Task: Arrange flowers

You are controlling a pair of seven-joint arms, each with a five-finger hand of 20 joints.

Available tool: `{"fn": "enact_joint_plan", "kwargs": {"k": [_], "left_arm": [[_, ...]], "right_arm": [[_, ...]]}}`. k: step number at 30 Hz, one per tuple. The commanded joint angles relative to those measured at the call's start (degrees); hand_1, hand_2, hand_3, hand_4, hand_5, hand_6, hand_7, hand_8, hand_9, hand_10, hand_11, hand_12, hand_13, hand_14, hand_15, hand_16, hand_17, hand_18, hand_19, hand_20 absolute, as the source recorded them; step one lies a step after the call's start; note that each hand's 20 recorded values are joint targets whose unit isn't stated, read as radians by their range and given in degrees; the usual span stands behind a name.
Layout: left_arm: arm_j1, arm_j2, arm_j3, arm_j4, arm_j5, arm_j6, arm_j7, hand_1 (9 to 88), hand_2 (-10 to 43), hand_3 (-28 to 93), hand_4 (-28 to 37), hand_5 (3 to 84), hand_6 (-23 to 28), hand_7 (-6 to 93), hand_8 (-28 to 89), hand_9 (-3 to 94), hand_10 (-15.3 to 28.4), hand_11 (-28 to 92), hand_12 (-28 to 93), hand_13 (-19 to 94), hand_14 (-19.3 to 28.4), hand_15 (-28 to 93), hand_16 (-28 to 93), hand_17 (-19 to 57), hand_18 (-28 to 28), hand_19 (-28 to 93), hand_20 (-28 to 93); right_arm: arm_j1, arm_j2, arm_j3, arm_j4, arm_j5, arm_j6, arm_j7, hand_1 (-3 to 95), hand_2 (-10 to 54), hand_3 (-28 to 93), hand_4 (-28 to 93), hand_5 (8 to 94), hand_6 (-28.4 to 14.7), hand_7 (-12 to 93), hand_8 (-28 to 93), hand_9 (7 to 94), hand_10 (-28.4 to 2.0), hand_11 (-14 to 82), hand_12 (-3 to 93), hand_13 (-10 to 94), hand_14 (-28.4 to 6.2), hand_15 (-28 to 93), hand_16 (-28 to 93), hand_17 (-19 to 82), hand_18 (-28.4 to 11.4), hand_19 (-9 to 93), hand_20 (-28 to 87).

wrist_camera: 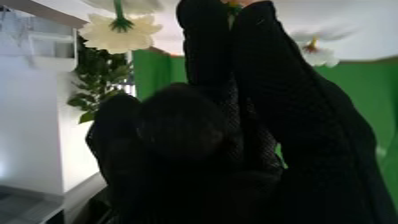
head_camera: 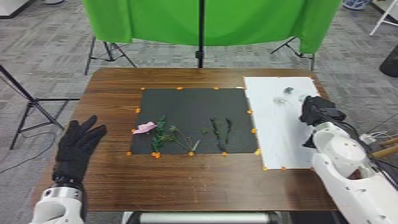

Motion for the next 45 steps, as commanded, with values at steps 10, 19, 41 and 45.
{"fn": "enact_joint_plan", "kwargs": {"k": [10,19,41,45], "left_arm": [[0.2,-0.03,0.18,0.17,0.4,-0.59,-0.92,16.5,11.9,60,-28.3,42.1,5.5,3.1,-6,45.6,13.5,15,13,34,14.9,9,4,5.8,11.8,2,20],[-0.9,0.55,1.02,0.44,0.34,-1.92,-1.11,16.0,11.8,61,-28.3,41.6,5.5,2.8,-6,44.3,13.1,14,13,33,14.4,9,3,5.8,11.7,2,20],[-1.9,2.1,2.83,-0.1,-1.48,3.83,-1.1,13.7,23.5,57,-28.3,40.8,4.5,4.3,-6,40.7,11.4,17,10,31,12.4,9,3,6.1,10.7,2,20],[-2.1,1.97,3.1,-0.02,-1.3,3.31,-1.04,13.4,22.6,58,-28.3,40.6,4.3,4.4,-6,40.3,11.2,17,10,31,12.1,9,3,6.1,10.6,2,20]], "right_arm": [[19.6,-2.0,-17.5,-8.0,6.1,7.8,-8.7,64.4,-9.5,56,-13,80.0,-1.9,18,12,92.9,-8.6,8.8,39.5,92,-1.4,61,33,68,-10.2,93,58],[25.0,-18.0,-29.3,2.0,5.4,3.3,-14.4,63.8,-9.5,57,-14,80.3,-1.9,18,12,93.1,-8.3,8.6,40.1,92,-1.2,60,34,68,-10.1,93,59],[28.2,-37.5,-28.8,22.2,-9.0,0.9,-21.3,63.2,-9.5,62,-17,80.5,-2.8,18,12,93.0,-9.5,8.0,39.8,92,-2.0,62,35,67,-10.7,93,61],[28.4,-39.3,-27.2,24.4,-12.1,-0.2,-22.1,63.2,-9.5,62,-17,80.2,-2.8,18,11,92.7,-9.6,7.4,38.7,92,-2.0,62,35,67,-10.8,93,62]]}}
